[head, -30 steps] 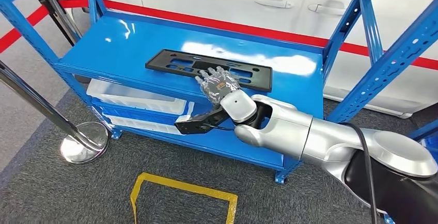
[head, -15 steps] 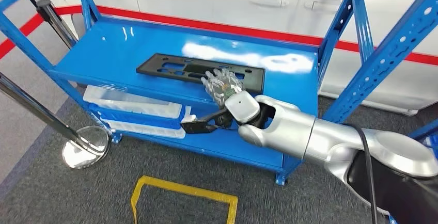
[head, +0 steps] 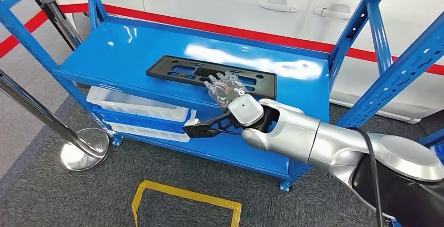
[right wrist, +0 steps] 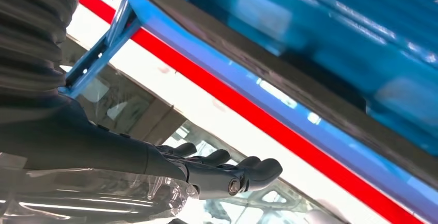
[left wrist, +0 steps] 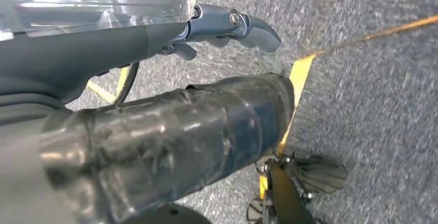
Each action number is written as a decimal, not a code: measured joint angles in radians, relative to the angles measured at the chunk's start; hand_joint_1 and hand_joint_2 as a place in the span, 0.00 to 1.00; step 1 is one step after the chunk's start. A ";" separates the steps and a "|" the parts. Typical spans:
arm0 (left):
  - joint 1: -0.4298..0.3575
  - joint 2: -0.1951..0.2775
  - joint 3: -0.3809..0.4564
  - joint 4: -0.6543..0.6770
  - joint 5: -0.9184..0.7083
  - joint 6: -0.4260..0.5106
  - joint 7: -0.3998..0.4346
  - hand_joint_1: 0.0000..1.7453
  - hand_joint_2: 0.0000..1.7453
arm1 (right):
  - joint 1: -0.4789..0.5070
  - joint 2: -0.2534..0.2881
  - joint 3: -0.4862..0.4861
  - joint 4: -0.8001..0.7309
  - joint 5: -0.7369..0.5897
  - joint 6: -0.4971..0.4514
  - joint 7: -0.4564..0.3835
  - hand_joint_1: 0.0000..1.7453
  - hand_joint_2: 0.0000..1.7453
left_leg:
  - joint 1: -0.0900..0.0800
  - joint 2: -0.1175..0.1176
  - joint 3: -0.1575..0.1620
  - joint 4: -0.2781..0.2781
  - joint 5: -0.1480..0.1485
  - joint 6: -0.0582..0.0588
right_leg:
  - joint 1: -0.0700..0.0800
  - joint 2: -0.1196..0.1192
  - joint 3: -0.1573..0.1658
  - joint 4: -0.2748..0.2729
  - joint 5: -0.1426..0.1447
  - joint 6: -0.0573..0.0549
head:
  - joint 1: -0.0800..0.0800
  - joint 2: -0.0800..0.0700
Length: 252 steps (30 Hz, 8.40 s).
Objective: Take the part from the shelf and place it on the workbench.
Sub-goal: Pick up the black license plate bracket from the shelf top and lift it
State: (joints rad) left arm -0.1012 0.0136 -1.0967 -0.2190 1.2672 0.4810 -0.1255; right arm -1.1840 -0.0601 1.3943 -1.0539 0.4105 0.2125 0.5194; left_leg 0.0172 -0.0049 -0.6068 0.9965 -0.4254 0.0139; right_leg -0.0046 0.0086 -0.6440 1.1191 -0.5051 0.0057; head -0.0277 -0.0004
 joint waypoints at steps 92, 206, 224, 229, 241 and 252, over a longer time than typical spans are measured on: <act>0.000 -0.004 -0.006 0.000 -0.001 0.000 -0.008 0.00 0.00 | 0.052 -0.016 -0.001 0.028 0.037 -0.005 -0.019 0.00 1.00 | -0.003 0.000 0.002 0.001 -0.004 0.004 | -0.003 0.000 -0.003 0.009 -0.007 -0.002 | -0.005 0.000; 0.000 -0.001 -0.025 0.000 -0.009 -0.002 -0.004 0.00 0.00 | 0.130 -0.026 -0.049 0.079 0.127 -0.053 -0.031 0.00 1.00 | -0.003 0.000 -0.055 0.129 -0.041 -0.040 | -0.005 -0.002 0.037 -0.088 0.061 -0.033 | -0.009 0.000; -0.003 -0.006 -0.025 0.000 -0.012 -0.004 -0.017 0.00 0.00 | 0.149 -0.023 -0.049 0.094 0.158 -0.049 -0.042 0.00 1.00 | -0.011 -0.005 -0.002 0.021 -0.022 -0.004 | 0.005 -0.003 0.023 -0.076 0.060 -0.017 | -0.002 0.000; -0.003 -0.006 -0.025 0.000 -0.012 -0.004 -0.022 0.00 0.00 | 0.148 -0.018 -0.050 0.098 0.160 -0.046 -0.042 0.00 1.00 | -0.008 -0.003 -0.023 0.068 -0.055 -0.030 | -0.002 -0.003 0.032 -0.094 0.068 -0.033 | -0.006 0.000; -0.003 -0.008 -0.027 0.000 -0.013 -0.007 -0.034 0.00 0.00 | 0.145 -0.018 -0.055 0.111 0.154 -0.031 -0.018 0.00 1.00 | -0.009 -0.003 0.001 0.021 -0.024 -0.025 | 0.001 -0.001 0.031 -0.084 0.060 -0.018 | -0.009 0.000; -0.001 -0.014 -0.028 0.000 -0.012 -0.012 -0.037 0.00 0.00 | 0.154 -0.039 -0.065 0.111 0.150 -0.020 -0.005 0.00 1.00 | -0.004 -0.002 0.012 0.012 -0.022 0.007 | -0.004 -0.004 -0.044 0.061 0.027 0.001 | -0.002 0.000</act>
State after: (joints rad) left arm -0.1021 -0.0001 -1.1246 -0.2190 1.2550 0.4685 -0.1629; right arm -1.0301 -0.0993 1.3290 -0.9430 0.5602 0.1924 0.5147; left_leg 0.0133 -0.0071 -0.5950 1.0085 -0.4470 0.0206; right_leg -0.0086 0.0046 -0.6884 1.1805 -0.4782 0.0065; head -0.0297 -0.0004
